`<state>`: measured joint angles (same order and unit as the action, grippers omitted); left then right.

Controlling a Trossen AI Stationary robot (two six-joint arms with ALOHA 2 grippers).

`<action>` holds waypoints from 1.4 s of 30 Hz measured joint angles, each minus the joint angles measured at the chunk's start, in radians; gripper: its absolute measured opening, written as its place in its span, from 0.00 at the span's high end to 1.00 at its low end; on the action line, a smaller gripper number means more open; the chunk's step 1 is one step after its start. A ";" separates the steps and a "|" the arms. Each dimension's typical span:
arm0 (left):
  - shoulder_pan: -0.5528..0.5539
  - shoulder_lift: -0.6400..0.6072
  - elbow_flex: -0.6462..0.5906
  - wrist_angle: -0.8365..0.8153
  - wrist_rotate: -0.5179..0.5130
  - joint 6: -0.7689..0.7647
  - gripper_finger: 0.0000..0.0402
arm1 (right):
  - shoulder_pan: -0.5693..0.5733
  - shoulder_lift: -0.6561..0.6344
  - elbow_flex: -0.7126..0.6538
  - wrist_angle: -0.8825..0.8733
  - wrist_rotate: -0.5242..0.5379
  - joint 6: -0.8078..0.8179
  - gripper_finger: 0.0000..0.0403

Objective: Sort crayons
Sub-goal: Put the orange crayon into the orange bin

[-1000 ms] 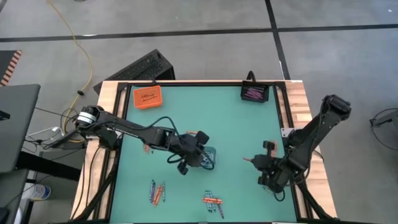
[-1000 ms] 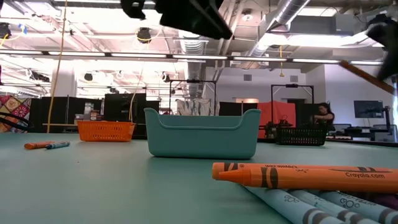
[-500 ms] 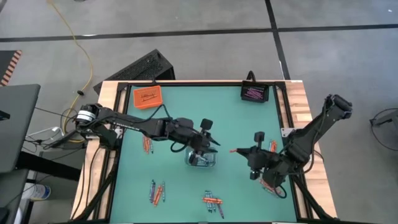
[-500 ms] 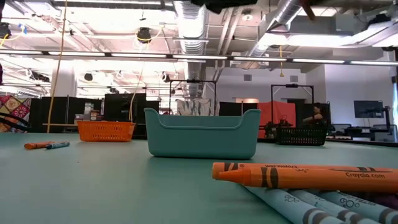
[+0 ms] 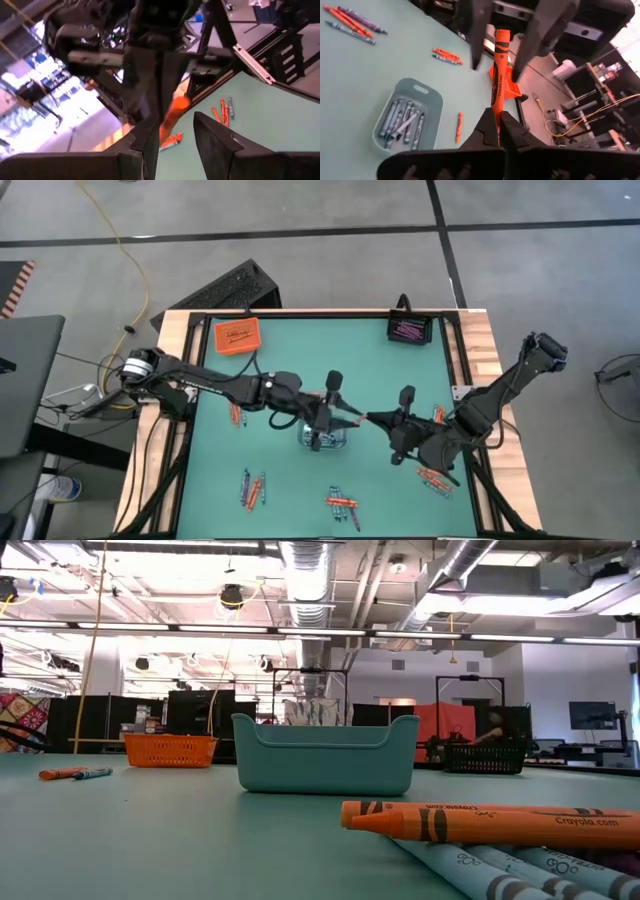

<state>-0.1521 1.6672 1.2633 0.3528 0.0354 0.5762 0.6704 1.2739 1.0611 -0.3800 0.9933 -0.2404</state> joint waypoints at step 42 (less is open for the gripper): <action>0.052 0.002 -0.001 -0.223 -0.187 0.253 0.98 | -0.154 0.000 0.000 -0.205 -0.044 0.239 0.58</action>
<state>-0.1006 1.6692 1.2625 0.1303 -0.1521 0.8293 0.5167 1.2739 1.0611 -0.5851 0.9490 -0.0014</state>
